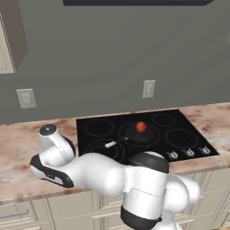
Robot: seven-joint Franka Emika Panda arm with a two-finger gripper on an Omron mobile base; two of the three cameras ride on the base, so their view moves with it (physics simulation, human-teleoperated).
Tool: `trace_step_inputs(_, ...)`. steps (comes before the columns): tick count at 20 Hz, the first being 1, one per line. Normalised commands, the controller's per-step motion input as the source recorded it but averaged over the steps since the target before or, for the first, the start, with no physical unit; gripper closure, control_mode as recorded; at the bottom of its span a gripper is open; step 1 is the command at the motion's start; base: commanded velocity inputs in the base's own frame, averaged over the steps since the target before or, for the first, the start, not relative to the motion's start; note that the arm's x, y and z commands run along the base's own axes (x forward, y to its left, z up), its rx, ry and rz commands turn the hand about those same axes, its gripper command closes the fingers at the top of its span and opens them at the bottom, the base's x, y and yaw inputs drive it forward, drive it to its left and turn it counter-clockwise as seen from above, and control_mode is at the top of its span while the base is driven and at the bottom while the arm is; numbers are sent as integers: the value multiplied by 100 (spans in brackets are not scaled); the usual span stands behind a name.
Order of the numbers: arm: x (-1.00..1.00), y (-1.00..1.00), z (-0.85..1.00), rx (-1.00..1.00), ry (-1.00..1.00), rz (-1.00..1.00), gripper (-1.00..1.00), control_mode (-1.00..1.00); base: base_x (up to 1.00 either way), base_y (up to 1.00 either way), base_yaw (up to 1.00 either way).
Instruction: Place the pan on the center burner on the stove. Then place the tomato and the onion in the pan and turn on the center burner.
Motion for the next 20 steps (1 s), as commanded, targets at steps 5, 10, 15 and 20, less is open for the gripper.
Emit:
trace_step_inputs(5,5,0,-3,0,0,1,-100,-100,0,0,0)
trace_step_inputs(10,14,0,-2,0,0,2,-100,-100,0,0,0)
trace_step_inputs(15,15,3,-12,0,0,3,-100,-100,0,0,0)
trace_step_inputs(20,7,5,-21,0,5,3,-100,-100,0,0,0)
